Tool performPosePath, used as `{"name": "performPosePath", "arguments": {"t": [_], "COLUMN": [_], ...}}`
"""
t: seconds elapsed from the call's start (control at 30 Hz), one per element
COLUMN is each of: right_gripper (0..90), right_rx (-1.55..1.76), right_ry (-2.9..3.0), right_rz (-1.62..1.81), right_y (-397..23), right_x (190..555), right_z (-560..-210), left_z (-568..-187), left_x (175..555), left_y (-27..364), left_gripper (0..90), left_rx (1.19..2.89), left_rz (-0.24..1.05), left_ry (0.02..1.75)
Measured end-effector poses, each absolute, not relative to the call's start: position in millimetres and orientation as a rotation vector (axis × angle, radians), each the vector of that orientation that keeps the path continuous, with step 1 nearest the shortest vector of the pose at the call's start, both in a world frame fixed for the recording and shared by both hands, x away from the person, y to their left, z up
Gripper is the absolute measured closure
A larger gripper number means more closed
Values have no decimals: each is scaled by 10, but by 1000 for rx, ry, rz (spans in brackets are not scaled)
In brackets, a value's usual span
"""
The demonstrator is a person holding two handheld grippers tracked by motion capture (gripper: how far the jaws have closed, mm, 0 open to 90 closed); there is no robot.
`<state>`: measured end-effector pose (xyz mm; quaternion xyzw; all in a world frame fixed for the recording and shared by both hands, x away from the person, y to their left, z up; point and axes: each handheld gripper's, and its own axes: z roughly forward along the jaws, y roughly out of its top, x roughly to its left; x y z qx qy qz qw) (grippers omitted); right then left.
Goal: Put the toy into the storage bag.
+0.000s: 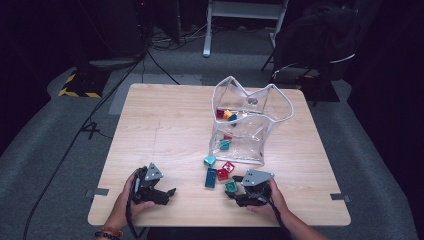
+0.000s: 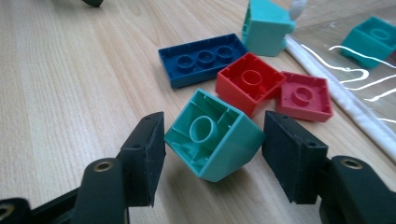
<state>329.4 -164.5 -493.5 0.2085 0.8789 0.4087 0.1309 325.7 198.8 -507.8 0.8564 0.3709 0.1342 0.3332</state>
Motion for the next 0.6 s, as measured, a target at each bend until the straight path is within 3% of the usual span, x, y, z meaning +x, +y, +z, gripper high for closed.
{"name": "performPosePath", "arguments": {"t": [0.6], "right_gripper": [405], "right_rx": [671], "right_ry": [2429], "right_rz": [1241], "right_y": [-2020], "right_x": [3355], "right_z": [-4701], "left_z": [-5077], "left_x": [3257], "left_y": [1988], "left_gripper": [56], "left_rx": [2237], "left_rz": [349], "left_ry": [968]}}
